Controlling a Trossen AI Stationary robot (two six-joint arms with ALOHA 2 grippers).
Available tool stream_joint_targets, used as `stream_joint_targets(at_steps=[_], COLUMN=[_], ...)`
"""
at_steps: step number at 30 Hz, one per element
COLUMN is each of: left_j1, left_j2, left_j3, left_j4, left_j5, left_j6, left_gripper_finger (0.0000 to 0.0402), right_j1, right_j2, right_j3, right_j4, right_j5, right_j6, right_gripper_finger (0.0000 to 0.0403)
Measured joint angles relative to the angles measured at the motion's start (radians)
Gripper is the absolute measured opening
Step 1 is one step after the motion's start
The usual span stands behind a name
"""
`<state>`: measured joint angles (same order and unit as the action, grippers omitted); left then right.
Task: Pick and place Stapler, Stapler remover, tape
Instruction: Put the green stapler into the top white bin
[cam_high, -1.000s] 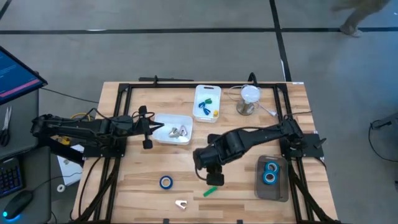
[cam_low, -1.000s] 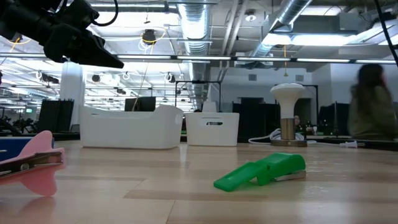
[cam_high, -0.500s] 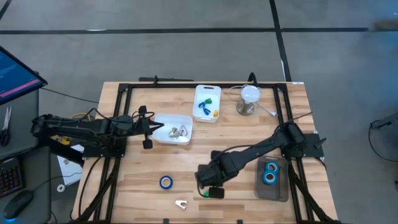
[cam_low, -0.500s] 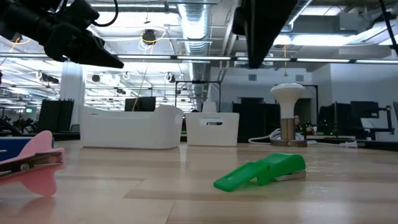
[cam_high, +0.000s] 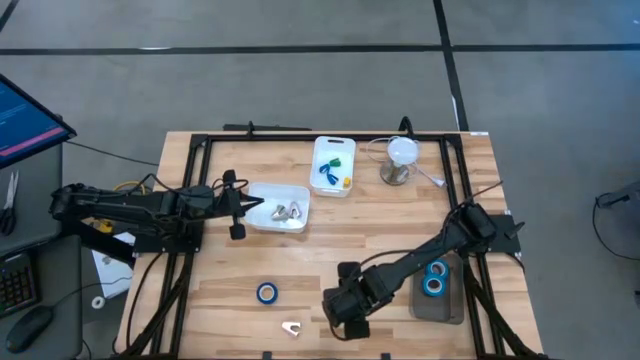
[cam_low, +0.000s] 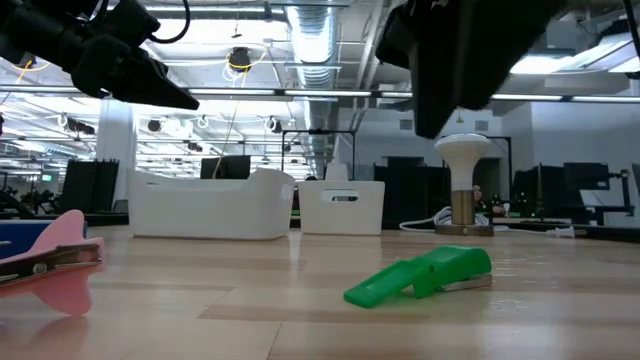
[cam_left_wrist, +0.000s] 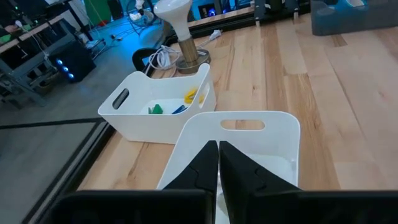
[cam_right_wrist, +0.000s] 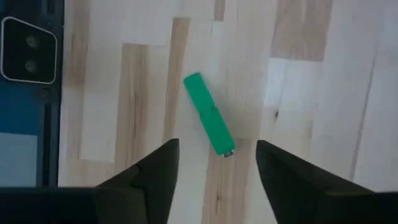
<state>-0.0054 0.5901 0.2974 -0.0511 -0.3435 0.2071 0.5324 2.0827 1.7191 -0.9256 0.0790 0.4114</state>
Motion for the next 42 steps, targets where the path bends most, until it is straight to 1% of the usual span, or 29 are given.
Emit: stream_joint_targets(at_steps=[4,8,13,19,26,30,34,37,39,42], left_j1=[0.000,0.000,0.000,0.000,0.000,0.000,0.000,0.000,0.000,0.000], left_j2=[0.000,0.000,0.000,0.000,0.000,0.000,0.000,0.000,0.000,0.000], left_j3=[0.000,0.000,0.000,0.000,0.000,0.000,0.000,0.000,0.000,0.000], left_j4=[0.000,0.000,0.000,0.000,0.000,0.000,0.000,-0.001,0.000,0.000], left_j5=[0.000,0.000,0.000,0.000,0.000,0.000,0.000,0.000,0.000,0.000], left_j6=[-0.014,-0.014,-0.014,-0.014,-0.014,-0.014,-0.014,-0.014,-0.014,-0.014], left_gripper_finger=[0.0008,0.0008,0.0008,0.0008,0.0008,0.0008,0.0008,0.0008,0.0008,0.0008], right_j1=[0.005,0.004,-0.004,-0.012,-0.017,-0.021,-0.026,-0.033,-0.040,-0.050], right_j2=[0.000,0.000,0.001,0.001,0.001,0.000,0.000,0.000,0.000,0.000], right_j3=[-0.045,-0.092,-0.143,-0.211,-0.261,-0.289,-0.304,-0.304,-0.304,-0.304], right_j4=[0.073,0.117,0.144,0.228,0.277,0.303,0.340,0.339,0.339,0.339], right_j5=[0.000,0.000,0.000,-0.005,-0.027,-0.053,-0.053,-0.053,-0.053,-0.053], right_j6=[0.000,0.000,-0.001,-0.002,-0.002,0.000,0.000,0.000,0.000,0.000], right_gripper_finger=[0.0220,0.0223,0.0214,0.0204,0.0203,0.0195,0.0182,0.0163,0.0142,0.0100])
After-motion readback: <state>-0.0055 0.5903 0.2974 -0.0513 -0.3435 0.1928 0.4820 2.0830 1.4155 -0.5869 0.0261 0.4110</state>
